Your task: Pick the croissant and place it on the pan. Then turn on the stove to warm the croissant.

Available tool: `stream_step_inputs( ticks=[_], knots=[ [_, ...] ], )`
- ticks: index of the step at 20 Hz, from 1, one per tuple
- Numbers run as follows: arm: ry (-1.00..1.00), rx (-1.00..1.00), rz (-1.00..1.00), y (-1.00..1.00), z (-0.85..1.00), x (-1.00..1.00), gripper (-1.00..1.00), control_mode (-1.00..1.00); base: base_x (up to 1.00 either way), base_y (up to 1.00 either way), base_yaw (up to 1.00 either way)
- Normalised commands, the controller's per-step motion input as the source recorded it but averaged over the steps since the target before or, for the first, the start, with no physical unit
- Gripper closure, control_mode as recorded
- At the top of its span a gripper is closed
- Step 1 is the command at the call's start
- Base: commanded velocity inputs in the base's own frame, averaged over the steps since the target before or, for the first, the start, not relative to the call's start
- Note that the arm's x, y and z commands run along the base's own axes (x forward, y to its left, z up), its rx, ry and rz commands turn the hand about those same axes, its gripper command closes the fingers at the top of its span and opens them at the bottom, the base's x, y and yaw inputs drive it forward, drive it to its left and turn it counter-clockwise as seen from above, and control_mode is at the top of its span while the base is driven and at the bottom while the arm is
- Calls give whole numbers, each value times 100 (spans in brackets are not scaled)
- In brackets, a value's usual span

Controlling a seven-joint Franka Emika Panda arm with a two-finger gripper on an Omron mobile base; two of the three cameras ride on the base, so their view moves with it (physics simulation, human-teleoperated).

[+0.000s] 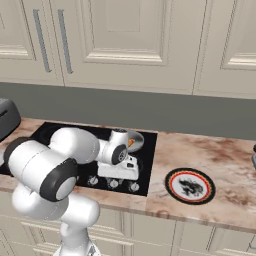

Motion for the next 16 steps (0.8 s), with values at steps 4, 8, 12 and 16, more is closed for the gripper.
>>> stream_step_inputs(
  ticks=[4, 8, 12, 16],
  knots=[
    [9, 0, 26, 0, -51, -72, 100, -100, 0, 0, 0],
    [5, 0, 30, 0, -45, -61, 100, -100, 0, 0, 0],
    [1, 0, 33, 0, -32, -43, 100, -100, 0, 0, 0],
    [1, 0, 26, 0, -17, -27, 100, -100, 0, 0, 0]
  ],
)
